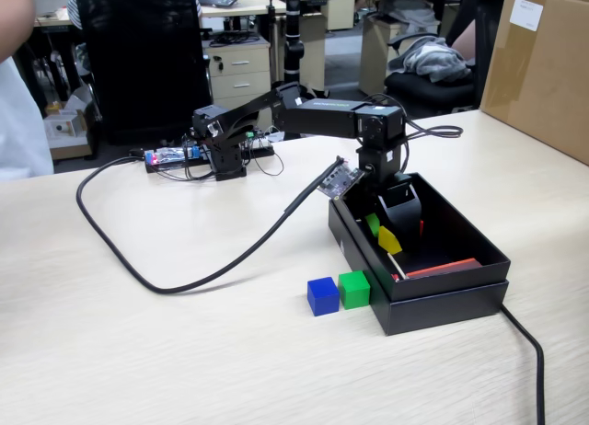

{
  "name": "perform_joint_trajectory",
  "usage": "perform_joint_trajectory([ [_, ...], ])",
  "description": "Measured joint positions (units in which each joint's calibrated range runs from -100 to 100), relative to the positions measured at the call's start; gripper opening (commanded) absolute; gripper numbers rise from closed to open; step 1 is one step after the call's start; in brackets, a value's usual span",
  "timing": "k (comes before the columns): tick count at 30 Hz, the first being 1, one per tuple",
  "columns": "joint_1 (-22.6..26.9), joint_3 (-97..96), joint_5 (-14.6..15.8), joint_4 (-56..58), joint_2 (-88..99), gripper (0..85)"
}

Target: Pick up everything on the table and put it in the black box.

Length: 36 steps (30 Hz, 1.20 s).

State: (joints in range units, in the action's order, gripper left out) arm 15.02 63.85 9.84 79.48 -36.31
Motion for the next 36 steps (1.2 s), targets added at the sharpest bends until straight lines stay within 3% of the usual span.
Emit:
perform_joint_trajectory([
  [6, -4.64, -3.38, -1.86, 0.39, 27.31, 44.1],
  [10, -9.04, -4.56, -4.59, 0.93, 31.72, 44.3],
  [17, -12.84, -4.56, -6.74, 0.93, 18.25, 46.7],
  [21, -13.04, -0.18, -7.03, 0.93, 4.66, 46.8],
  [36, -12.75, 5.29, -7.18, -2.09, -10.87, 44.8],
])
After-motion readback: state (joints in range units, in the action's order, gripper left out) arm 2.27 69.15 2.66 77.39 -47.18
